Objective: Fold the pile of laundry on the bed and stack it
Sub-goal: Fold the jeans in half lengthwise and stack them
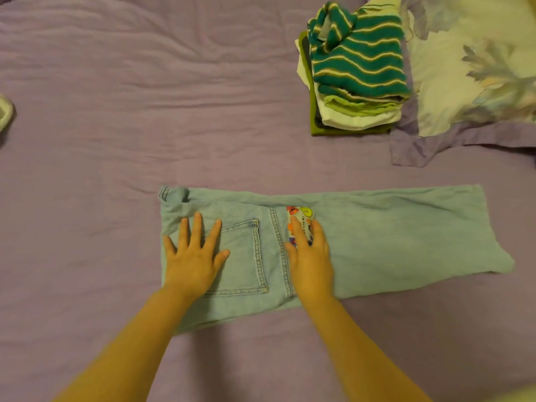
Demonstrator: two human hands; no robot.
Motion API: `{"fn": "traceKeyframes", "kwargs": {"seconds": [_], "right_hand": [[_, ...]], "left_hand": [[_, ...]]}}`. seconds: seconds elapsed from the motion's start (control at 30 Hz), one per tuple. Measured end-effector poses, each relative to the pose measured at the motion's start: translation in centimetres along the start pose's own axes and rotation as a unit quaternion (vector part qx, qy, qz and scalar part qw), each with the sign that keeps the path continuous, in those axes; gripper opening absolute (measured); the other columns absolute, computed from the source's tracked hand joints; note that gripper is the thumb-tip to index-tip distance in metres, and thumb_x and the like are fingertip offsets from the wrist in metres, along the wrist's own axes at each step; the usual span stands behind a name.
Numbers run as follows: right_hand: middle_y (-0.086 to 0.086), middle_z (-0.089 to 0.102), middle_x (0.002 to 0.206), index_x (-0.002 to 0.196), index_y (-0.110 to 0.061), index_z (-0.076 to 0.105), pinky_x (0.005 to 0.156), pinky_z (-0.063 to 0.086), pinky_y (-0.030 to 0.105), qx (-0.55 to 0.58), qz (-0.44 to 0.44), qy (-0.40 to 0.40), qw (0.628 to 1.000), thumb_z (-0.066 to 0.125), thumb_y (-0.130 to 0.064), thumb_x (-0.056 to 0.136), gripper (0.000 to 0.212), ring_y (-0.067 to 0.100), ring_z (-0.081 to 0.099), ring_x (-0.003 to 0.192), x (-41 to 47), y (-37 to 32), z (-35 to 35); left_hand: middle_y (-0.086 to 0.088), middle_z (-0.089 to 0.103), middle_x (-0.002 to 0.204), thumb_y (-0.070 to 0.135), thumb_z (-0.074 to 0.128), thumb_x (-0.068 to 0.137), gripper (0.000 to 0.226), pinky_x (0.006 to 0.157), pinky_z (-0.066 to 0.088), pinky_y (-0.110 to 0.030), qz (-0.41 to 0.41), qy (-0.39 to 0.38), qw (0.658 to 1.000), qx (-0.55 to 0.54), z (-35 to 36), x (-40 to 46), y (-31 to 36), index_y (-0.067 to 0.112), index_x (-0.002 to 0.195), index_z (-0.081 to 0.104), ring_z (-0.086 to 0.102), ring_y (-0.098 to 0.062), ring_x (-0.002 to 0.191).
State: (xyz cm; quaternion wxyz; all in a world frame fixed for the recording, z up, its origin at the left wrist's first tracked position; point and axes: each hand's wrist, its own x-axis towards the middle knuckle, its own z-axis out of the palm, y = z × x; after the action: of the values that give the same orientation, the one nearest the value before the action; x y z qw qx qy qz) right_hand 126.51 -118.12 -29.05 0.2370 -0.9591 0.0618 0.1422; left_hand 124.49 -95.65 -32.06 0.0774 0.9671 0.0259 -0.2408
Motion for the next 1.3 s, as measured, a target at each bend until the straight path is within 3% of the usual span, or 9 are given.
{"fn": "traceKeyframes", "kwargs": {"seconds": [0.1, 0.2, 0.43, 0.5, 0.6, 0.77, 0.9, 1.07, 1.3], "right_hand": [[0.008, 0.024, 0.155, 0.145, -0.032, 0.036, 0.09, 0.049, 0.041, 0.016, -0.038, 0.04, 0.998, 0.059, -0.019, 0.094, 0.057, 0.027, 0.035, 0.135, -0.2, 0.3, -0.7], [0.011, 0.031, 0.152, 0.14, -0.028, 0.046, 0.082, 0.053, 0.044, 0.001, -0.038, 0.062, 0.997, 0.065, -0.015, 0.089, 0.055, 0.032, 0.042, 0.129, -0.2, 1.3, -0.5], [0.023, 0.037, 0.146, 0.14, -0.017, 0.047, 0.097, 0.041, 0.059, -0.136, -0.034, 0.068, 0.988, 0.065, -0.025, 0.089, 0.055, 0.045, 0.041, 0.13, 0.6, 2.2, 0.8], [0.026, 0.04, 0.144, 0.137, -0.013, 0.05, 0.103, 0.03, 0.066, -0.18, -0.067, 0.132, 0.972, 0.066, -0.028, 0.087, 0.054, 0.047, 0.036, 0.133, 0.2, 1.4, 1.1], [0.021, 0.034, 0.149, 0.142, -0.019, 0.042, 0.111, 0.017, 0.062, -0.216, -0.16, 0.133, 0.954, 0.038, -0.047, 0.095, 0.055, 0.041, 0.027, 0.14, -0.9, -0.3, 2.7], [0.014, 0.028, 0.153, 0.143, -0.024, 0.042, 0.109, 0.023, 0.064, -0.245, -0.214, 0.037, 0.945, 0.025, -0.055, 0.094, 0.061, 0.038, 0.021, 0.142, -1.9, -0.5, 5.7], [0.017, 0.033, 0.151, 0.139, -0.021, 0.048, 0.109, 0.02, 0.065, -0.212, -0.173, 0.067, 0.959, 0.021, -0.059, 0.094, 0.065, 0.039, 0.022, 0.141, -2.5, -2.1, 5.4], [0.015, 0.03, 0.153, 0.141, -0.024, 0.044, 0.111, 0.016, 0.061, -0.124, -0.218, 0.067, 0.966, 0.028, -0.062, 0.093, 0.063, 0.038, 0.02, 0.143, -6.3, -9.0, 8.9], [0.01, 0.034, 0.151, 0.14, -0.024, 0.047, 0.108, 0.021, 0.059, -0.193, -0.234, 0.009, 0.953, 0.033, -0.061, 0.089, 0.064, 0.035, 0.029, 0.14, -7.6, -9.3, 12.7]], "left_hand": [[-0.018, 0.017, 0.157, 0.071, -0.008, 0.085, 0.087, 0.11, 0.015, -0.068, 0.024, 0.058, 0.998, -0.009, -0.9, -0.8, 0.8, 0.019, 0.149, 0.022, 0.014, -0.045, 0.143], [-0.019, 0.025, 0.154, 0.065, 0.005, 0.091, 0.077, 0.107, 0.019, -0.07, 0.049, 0.068, 0.996, 0.008, -1.5, -1.0, 1.3, 0.019, 0.147, 0.032, 0.022, -0.047, 0.14], [-0.002, -0.034, 0.15, 0.069, -0.024, 0.076, 0.07, 0.113, -0.012, -0.059, 0.031, 0.017, 0.998, 0.053, 1.2, 0.6, 0.2, 0.037, 0.138, -0.031, -0.036, -0.029, 0.135], [-0.002, -0.038, 0.148, 0.067, -0.018, 0.08, 0.065, 0.113, -0.014, -0.059, 0.032, -0.001, 0.998, 0.052, 1.2, 0.7, 0.0, 0.037, 0.135, -0.036, -0.038, -0.029, 0.134], [-0.001, -0.039, 0.147, 0.066, -0.005, 0.086, 0.064, 0.113, -0.014, -0.059, 0.045, -0.002, 0.998, 0.042, 0.9, 0.7, -0.2, 0.039, 0.134, -0.036, -0.041, -0.028, 0.132], [-0.004, -0.004, 0.161, 0.056, 0.029, 0.098, 0.063, 0.113, 0.017, -0.052, 0.097, 0.027, 0.994, 0.035, -1.4, 0.6, -1.6, 0.034, 0.152, 0.006, 0.004, -0.031, 0.146], [-0.017, 0.036, 0.149, 0.031, 0.06, 0.094, 0.046, 0.095, 0.04, -0.05, 0.114, 0.168, 0.979, -0.008, -4.8, 1.6, -3.9, 0.023, 0.138, 0.05, 0.038, -0.042, 0.13], [-0.018, 0.015, 0.156, 0.036, 0.059, 0.093, 0.072, 0.11, 0.031, -0.047, 0.036, 0.111, 0.982, -0.149, -6.2, 4.7, -6.6, 0.021, 0.151, 0.02, 0.027, -0.036, 0.139], [-0.01, 0.029, 0.154, 0.029, 0.07, 0.086, 0.095, 0.1, 0.039, -0.036, -0.05, 0.042, 0.911, -0.406, -6.2, 6.0, -6.4, 0.014, 0.153, 0.003, 0.039, -0.031, 0.134]]}}
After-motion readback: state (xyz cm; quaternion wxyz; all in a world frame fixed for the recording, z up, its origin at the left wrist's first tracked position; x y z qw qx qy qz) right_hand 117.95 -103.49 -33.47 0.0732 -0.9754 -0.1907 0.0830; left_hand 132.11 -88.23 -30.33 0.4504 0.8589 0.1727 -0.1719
